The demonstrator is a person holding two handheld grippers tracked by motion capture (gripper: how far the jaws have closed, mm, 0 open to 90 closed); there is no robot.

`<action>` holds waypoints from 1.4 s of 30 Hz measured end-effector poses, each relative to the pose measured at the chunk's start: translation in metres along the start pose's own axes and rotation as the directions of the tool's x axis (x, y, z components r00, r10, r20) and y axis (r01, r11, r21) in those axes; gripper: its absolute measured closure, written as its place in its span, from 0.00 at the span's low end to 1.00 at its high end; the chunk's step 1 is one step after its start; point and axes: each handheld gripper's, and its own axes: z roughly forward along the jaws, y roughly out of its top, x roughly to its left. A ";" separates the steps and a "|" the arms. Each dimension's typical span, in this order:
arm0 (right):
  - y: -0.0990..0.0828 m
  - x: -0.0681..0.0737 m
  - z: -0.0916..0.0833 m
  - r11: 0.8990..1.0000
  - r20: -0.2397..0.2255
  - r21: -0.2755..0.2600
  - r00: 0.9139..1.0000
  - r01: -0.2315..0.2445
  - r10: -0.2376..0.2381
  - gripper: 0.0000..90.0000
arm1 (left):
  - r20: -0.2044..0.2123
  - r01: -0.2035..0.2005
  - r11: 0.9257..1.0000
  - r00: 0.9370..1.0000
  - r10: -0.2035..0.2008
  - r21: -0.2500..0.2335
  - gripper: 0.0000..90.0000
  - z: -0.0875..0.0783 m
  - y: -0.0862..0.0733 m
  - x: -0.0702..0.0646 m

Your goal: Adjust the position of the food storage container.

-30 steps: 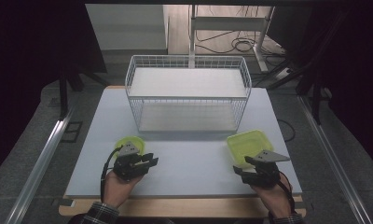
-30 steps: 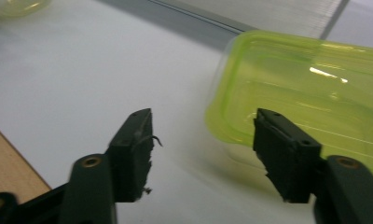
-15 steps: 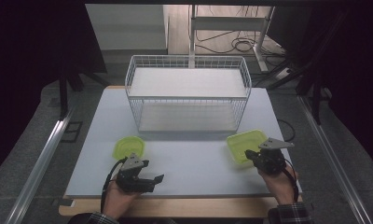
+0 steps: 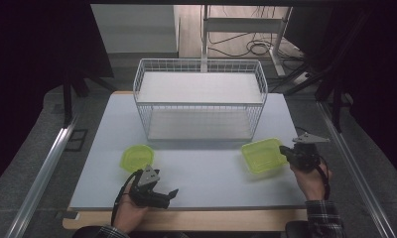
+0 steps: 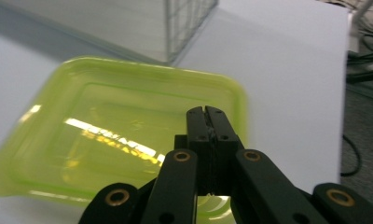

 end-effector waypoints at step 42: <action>0.008 0.007 0.052 0.995 -0.104 0.092 0.994 0.031 -0.021 0.97 | 0.005 -0.033 0.999 0.999 0.033 -0.002 0.05 0.005 0.000 -0.004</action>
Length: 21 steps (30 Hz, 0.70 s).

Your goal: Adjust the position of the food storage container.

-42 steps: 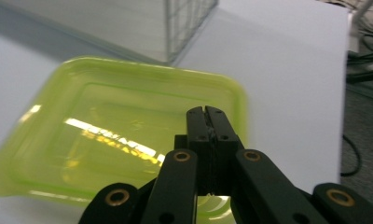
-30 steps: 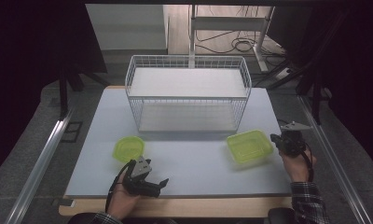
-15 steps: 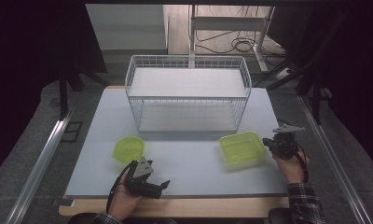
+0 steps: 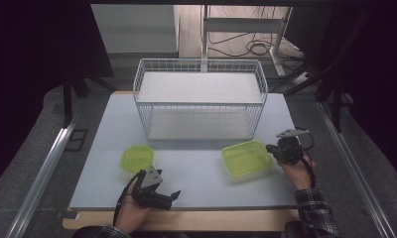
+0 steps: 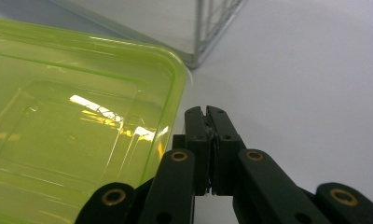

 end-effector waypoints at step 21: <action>0.012 0.081 0.012 0.994 -0.187 0.006 0.977 0.110 -0.107 0.97 | 0.003 0.025 1.000 1.000 -0.025 -0.006 0.05 -0.015 -0.004 0.001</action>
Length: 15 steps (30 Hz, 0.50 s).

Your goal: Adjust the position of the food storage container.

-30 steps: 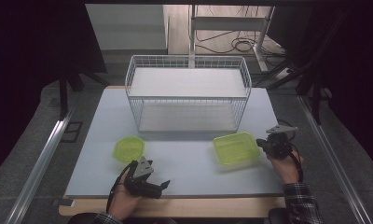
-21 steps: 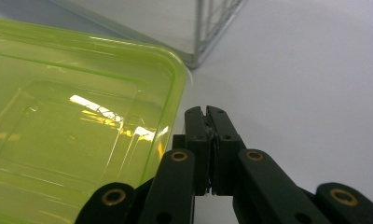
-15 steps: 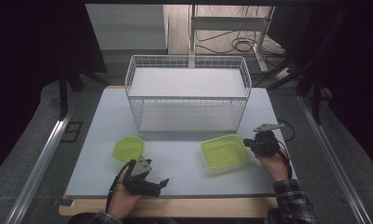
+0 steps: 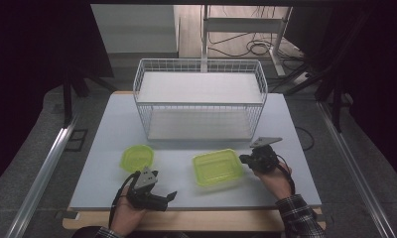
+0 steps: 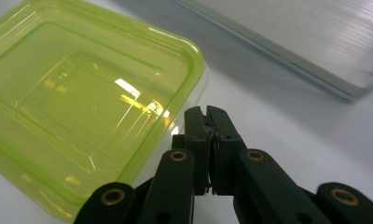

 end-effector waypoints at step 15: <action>-0.007 0.021 -0.020 0.998 0.029 -0.057 0.999 0.035 -0.034 0.85 | -0.034 -0.014 1.000 0.999 0.013 -0.020 0.06 -0.007 -0.004 -0.002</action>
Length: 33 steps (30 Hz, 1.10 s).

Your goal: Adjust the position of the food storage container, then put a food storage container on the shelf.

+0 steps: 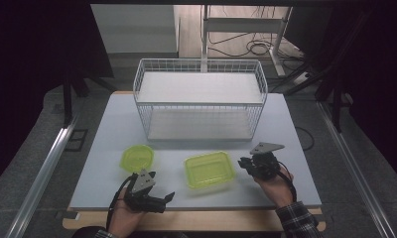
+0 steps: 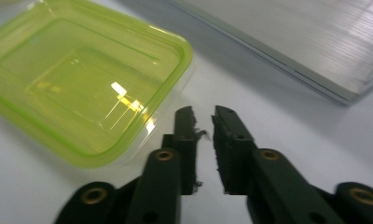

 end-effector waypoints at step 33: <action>-0.004 -0.005 0.000 0.977 -0.163 0.002 0.964 -0.211 0.209 0.45 | -0.031 -0.058 0.998 0.998 0.058 0.006 0.06 0.001 -0.002 -0.006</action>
